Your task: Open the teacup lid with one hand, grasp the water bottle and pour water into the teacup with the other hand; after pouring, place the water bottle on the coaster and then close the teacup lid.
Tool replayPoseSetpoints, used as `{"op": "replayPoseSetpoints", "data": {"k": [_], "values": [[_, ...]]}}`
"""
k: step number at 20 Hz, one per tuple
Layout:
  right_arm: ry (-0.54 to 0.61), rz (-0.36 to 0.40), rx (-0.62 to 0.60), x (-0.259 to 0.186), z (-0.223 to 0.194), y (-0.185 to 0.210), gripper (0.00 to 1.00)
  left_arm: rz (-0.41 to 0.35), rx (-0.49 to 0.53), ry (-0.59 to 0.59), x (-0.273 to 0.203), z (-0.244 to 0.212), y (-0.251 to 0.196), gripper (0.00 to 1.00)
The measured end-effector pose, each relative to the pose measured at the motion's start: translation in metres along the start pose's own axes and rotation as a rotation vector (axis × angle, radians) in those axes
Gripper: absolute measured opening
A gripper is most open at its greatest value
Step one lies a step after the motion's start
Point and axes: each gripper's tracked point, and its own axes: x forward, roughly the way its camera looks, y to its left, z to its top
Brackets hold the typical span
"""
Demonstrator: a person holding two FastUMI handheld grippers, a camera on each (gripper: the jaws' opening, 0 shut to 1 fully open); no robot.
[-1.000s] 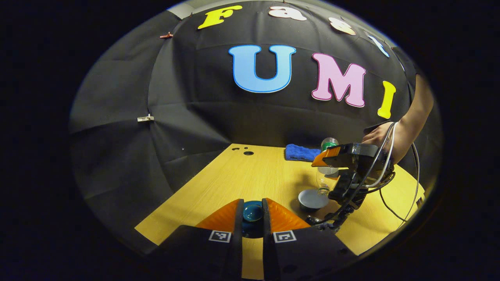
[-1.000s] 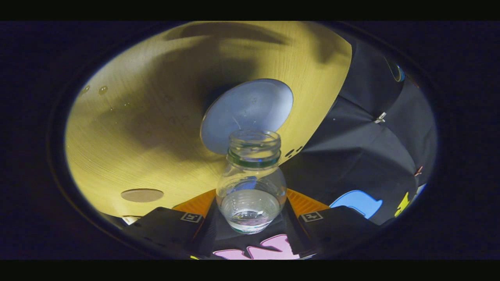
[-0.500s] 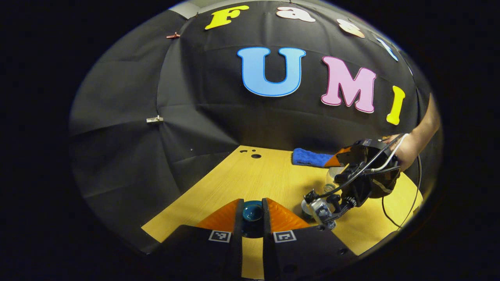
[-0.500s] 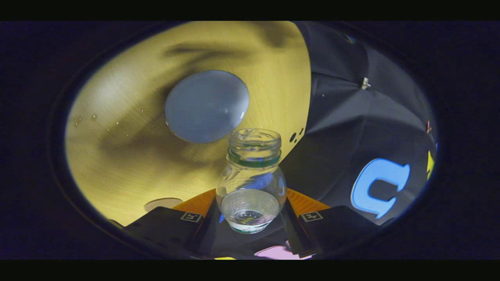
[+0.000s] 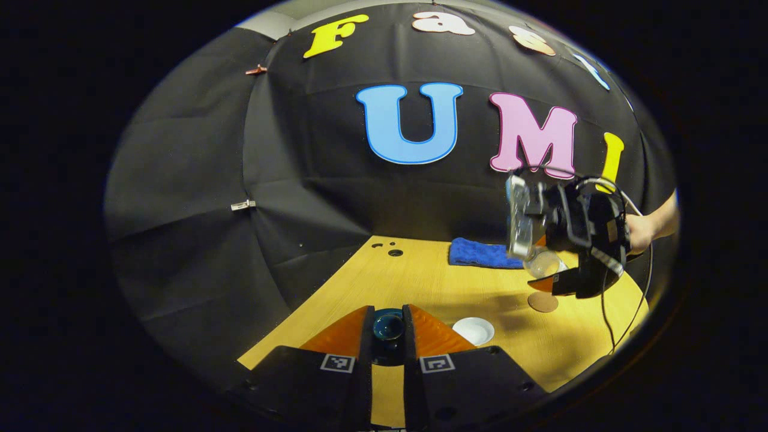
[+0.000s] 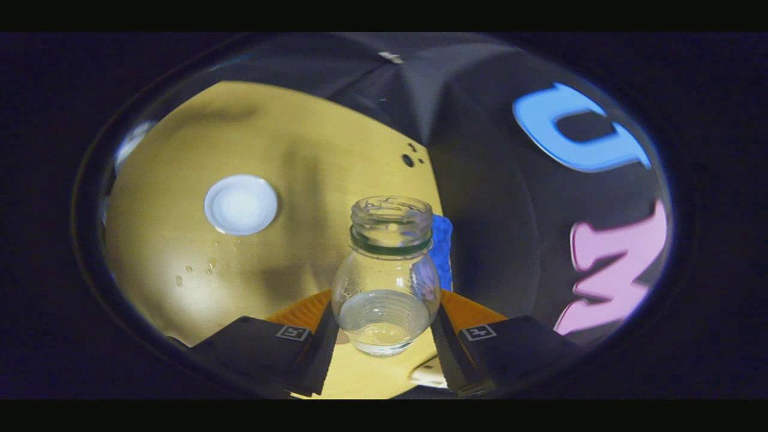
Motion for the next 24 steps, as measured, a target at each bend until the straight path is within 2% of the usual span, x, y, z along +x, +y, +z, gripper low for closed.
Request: {"op": "replayPoseSetpoints", "data": {"k": [1,2,6,8,9,10,11,12,13,14,16,17,18,21,22,24], "values": [[-0.016,0.024,0.1,0.0,-0.003,-0.004,0.76,0.001,0.005,-0.006,0.0,0.004,-0.007,0.29],[-0.029,0.035,0.196,0.001,-0.007,-0.012,0.76,0.0,0.007,-0.008,0.0,0.007,-0.016,0.22],[-0.091,0.037,0.53,0.003,-0.03,-0.031,0.76,-0.04,0.0,0.003,0.012,0.007,-0.062,0.21],[-0.124,0.005,0.632,0.013,-0.047,-0.035,0.73,-0.047,0.02,0.003,0.017,0.004,-0.081,0.25],[-0.146,-0.003,0.678,0.013,-0.05,-0.035,0.76,-0.052,0.024,0.006,0.022,-0.001,-0.092,0.22],[-0.173,-0.014,0.73,0.014,-0.052,-0.038,0.76,-0.059,0.019,0.006,0.025,-0.004,-0.102,0.25],[-0.203,-0.029,0.786,0.01,-0.055,-0.045,0.73,-0.062,0.012,0.008,0.028,-0.008,-0.111,0.25],[-0.233,-0.034,0.844,0.01,-0.055,-0.048,0.76,-0.064,0.005,0.012,0.032,-0.012,-0.12,0.22],[-0.251,-0.038,0.898,0.012,-0.059,-0.05,0.76,-0.066,-0.003,0.016,0.036,-0.018,-0.128,0.25],[-0.266,-0.043,0.952,0.015,-0.061,-0.05,0.76,-0.072,-0.013,0.019,0.038,-0.022,-0.136,0.22],[-0.299,-0.057,1.028,0.019,-0.062,-0.052,0.73,-0.084,-0.029,0.024,0.048,-0.03,-0.15,0.25],[-0.317,-0.057,1.053,0.022,-0.062,-0.051,0.76,-0.089,-0.03,0.026,0.052,-0.033,-0.155,0.22],[-0.332,-0.056,1.066,0.025,-0.061,-0.05,0.76,-0.091,-0.025,0.026,0.057,-0.035,-0.159,0.25],[-0.344,-0.064,1.058,0.04,-0.069,-0.043,0.76,-0.097,-0.018,0.018,0.069,-0.04,-0.165,0.25],[-0.339,-0.072,1.054,0.045,-0.071,-0.04,0.76,-0.101,-0.019,0.018,0.073,-0.04,-0.167,0.22],[-0.33,-0.083,1.037,0.061,-0.071,-0.031,0.76,-0.1,-0.017,0.021,0.08,-0.042,-0.168,0.29]]}}
